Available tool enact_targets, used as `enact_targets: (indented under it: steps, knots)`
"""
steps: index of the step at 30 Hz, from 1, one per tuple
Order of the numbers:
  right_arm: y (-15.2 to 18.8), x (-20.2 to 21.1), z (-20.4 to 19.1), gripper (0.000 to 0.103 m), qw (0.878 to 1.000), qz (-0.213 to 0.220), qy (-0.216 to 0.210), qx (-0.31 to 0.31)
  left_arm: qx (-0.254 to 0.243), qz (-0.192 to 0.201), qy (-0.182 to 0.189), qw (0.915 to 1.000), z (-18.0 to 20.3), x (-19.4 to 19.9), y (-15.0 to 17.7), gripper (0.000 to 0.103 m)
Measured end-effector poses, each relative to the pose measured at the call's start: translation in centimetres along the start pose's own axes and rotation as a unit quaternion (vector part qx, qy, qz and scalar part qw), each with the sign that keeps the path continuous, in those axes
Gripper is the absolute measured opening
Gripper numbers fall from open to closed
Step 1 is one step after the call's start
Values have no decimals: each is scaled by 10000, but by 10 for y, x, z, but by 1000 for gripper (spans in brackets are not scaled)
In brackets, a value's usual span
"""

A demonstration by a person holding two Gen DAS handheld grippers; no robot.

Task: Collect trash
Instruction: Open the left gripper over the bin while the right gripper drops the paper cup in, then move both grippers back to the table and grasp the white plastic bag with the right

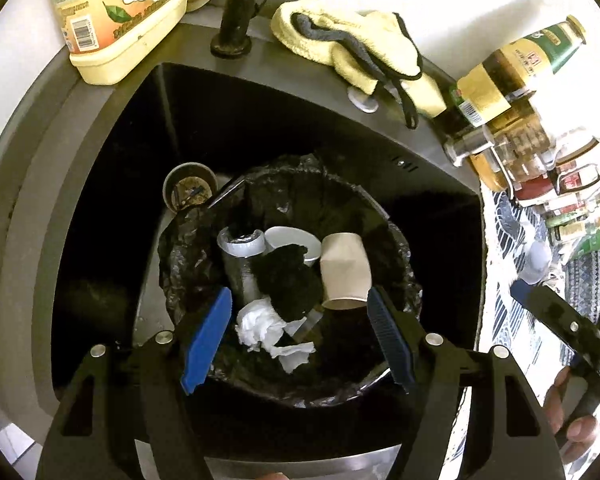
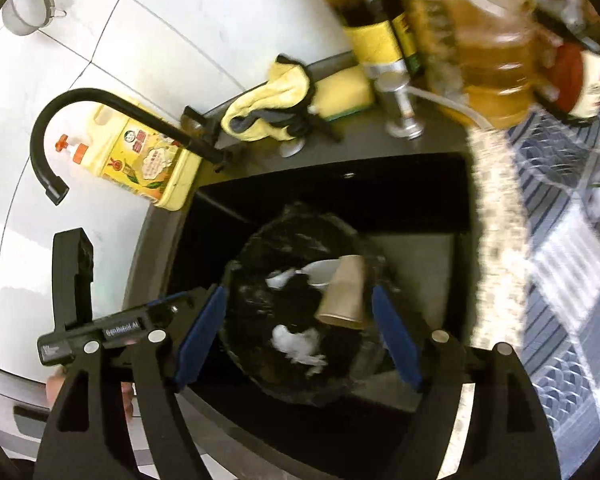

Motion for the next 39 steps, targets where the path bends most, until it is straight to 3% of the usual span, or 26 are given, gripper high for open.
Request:
enact_targets:
  steps: [1,3,4,8,10,12,13,15,17,19,22,29,33,35,37,39]
  knots:
    - [0,10,6,80,9999,104,101,-16,-25,12,12,10000,2,0,0,69]
    - [3,31,19,84,9987,338,367,-47,-92,42,-53,9999,6,3,2,84]
    - [4,39,26,84,9981,397,470,-82,-90,59,-106,9999,6,4,3,86]
    - [15,63,71,84,9924,447,1078,-383,-218,83,-165,9996,8,6,9,87]
    - [23,76,95,84,9884,434,1320,-615,-221,139,-7,9997,8,6,11,87]
    - [31,94,121,84,9808,519,1718,-763,-283,291,403,9984,13,8,12,94]
    - [34,101,131,84,9777,555,1872,-768,-303,368,428,9979,15,8,13,96]
    - [42,113,154,95,9690,554,2268,-809,-474,575,404,9964,21,11,17,96]
    - [49,130,183,95,9609,582,2536,-949,-573,652,409,9954,26,13,21,96]
    - [54,145,206,95,9498,627,2921,-925,-552,671,658,9940,29,16,31,96]
    - [57,157,239,96,9422,596,3174,-894,-469,900,578,9932,30,21,44,96]
    - [54,138,294,96,9537,287,2938,-570,-180,1117,-35,9936,39,29,80,95]
    - [43,112,314,96,9615,39,2723,-359,82,1128,-350,9930,72,37,101,95]
    - [38,106,320,96,9706,38,2395,-249,23,1317,-518,9899,94,46,109,95]
    - [35,103,322,86,9787,19,2049,-89,-98,1517,-767,9854,124,54,121,96]
    - [34,99,325,56,9854,-145,1691,100,-46,1568,-938,9831,144,55,129,96]
Point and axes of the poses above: each gripper's, at about its wrist camera, not at the fingertips, and x roughly against the way its jaws point, z to its right, y to its underside, the point moved 4 cm from there along -x, roughly the way its jaws point, and after that the axes turned 9 degrees about y, right-handed, at the moved point
